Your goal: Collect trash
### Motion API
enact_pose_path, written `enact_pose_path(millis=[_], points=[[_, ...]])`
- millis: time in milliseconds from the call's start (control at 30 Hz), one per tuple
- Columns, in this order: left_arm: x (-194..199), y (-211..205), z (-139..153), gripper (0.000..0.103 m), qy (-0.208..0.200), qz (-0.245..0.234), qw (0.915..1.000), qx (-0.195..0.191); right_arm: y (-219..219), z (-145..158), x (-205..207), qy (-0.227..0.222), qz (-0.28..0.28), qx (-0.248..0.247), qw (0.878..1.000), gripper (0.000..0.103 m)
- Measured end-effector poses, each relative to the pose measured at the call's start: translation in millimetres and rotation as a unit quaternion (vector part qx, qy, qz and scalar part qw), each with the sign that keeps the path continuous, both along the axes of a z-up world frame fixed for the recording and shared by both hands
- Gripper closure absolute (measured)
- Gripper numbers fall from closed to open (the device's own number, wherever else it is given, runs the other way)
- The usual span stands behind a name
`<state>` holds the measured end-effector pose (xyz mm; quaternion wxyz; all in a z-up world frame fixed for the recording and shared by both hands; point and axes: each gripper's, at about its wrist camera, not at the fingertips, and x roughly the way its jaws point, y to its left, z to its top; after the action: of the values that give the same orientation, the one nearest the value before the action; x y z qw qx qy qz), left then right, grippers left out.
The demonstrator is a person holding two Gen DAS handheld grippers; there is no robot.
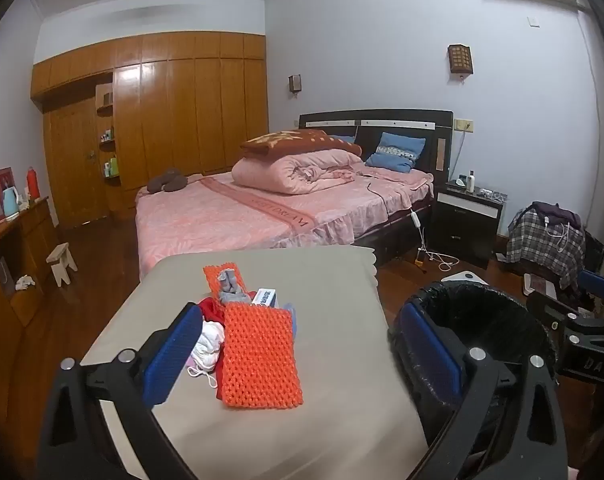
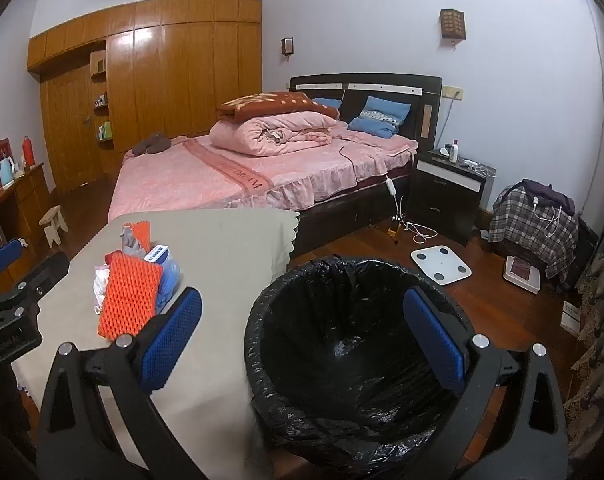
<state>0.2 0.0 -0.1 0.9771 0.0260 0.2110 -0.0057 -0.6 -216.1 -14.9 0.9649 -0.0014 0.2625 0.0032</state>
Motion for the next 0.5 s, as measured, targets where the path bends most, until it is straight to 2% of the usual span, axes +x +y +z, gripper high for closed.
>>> enact_pose_path(millis=[500], points=[[0.4,0.6,0.2,0.006,0.000,0.001,1.0000,-0.006,1.0,0.0,1.7,0.000,0.000,0.002,1.000,0.005]])
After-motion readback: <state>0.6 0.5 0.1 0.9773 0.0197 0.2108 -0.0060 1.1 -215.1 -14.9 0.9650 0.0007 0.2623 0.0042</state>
